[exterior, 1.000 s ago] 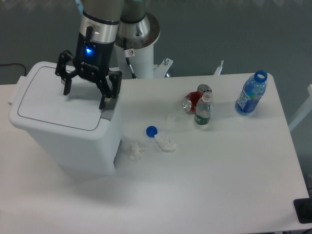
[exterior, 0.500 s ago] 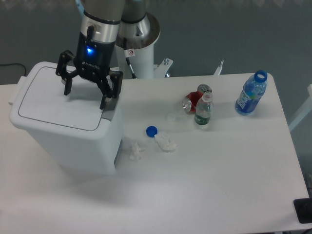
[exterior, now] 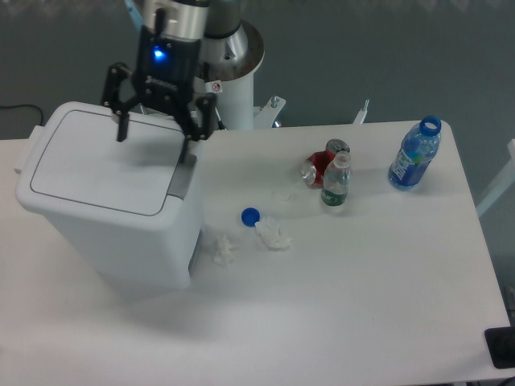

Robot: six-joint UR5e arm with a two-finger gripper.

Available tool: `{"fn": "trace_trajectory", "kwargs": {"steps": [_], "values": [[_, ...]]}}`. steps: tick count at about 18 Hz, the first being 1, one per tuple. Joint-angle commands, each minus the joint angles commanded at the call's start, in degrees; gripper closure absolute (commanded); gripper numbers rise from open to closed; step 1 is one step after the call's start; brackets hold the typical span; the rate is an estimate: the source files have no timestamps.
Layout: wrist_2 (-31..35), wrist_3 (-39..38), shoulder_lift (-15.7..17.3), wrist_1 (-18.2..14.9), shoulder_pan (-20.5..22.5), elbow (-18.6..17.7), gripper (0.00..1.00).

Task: Close the trash can

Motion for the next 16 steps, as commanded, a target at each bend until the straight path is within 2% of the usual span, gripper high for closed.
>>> {"fn": "trace_trajectory", "kwargs": {"steps": [3, 5, 10, 13, 16], "values": [[0.00, 4.66, -0.52, 0.09, 4.22, 0.17, 0.00], [0.78, 8.08, -2.45, 0.44, 4.67, 1.49, 0.00], [9.75, 18.80, -6.58, 0.62, 5.55, 2.37, 0.00], [11.68, 20.31, -8.17, 0.97, 5.90, 3.25, 0.00], [14.23, 20.84, -8.17, 0.97, 6.60, 3.60, 0.00]]}}
